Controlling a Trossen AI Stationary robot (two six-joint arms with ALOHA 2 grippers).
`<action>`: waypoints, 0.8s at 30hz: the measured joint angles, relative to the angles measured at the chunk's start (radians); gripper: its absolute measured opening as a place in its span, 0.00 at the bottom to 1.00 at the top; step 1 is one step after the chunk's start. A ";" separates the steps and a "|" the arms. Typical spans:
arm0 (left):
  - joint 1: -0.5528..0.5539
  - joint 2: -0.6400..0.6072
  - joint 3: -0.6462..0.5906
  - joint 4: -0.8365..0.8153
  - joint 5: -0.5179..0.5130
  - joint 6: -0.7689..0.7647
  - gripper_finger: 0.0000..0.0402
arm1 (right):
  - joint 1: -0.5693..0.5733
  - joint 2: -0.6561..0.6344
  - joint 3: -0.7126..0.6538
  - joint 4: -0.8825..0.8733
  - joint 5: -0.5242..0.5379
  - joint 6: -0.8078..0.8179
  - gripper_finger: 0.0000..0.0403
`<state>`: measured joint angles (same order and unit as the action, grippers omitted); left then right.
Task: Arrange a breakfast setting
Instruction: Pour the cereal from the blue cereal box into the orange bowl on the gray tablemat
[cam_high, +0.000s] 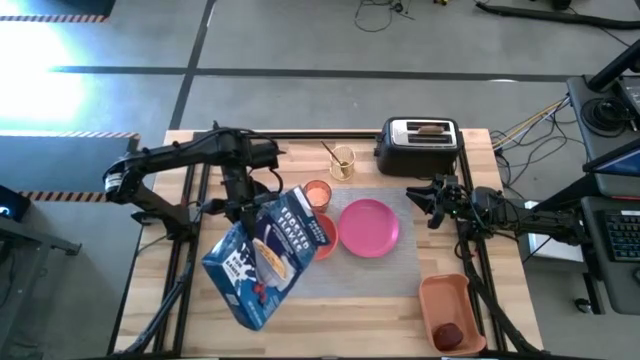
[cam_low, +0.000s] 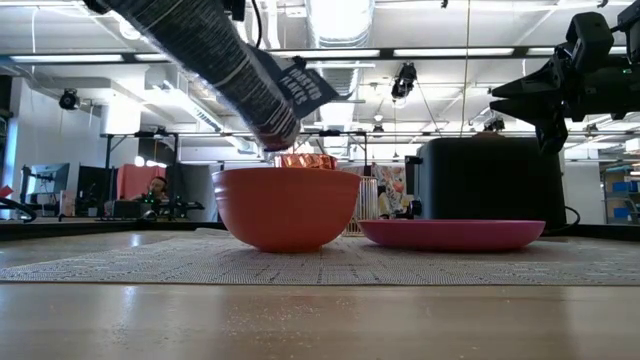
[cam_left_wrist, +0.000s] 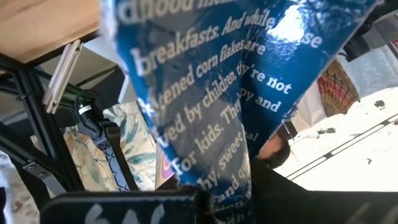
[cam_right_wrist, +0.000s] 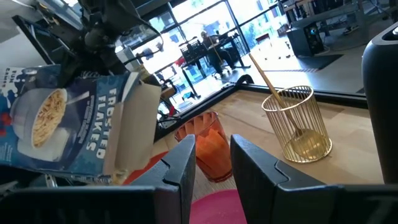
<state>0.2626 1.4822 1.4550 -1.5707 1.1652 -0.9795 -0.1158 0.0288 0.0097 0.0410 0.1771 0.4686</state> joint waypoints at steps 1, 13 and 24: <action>0.000 0.000 -0.011 0.000 0.000 0.008 0.03 | 0.000 0.000 0.000 0.000 0.000 0.000 0.23; 0.022 -0.002 -0.042 0.000 0.002 0.101 0.03 | 0.000 0.000 0.000 0.000 0.000 0.000 0.23; 0.024 -0.009 -0.042 -0.001 0.008 0.133 0.03 | 0.000 0.000 0.000 0.000 0.000 0.000 0.23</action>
<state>0.2870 1.4728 1.4132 -1.5715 1.1735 -0.8463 -0.1158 0.0288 0.0097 0.0410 0.1769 0.4686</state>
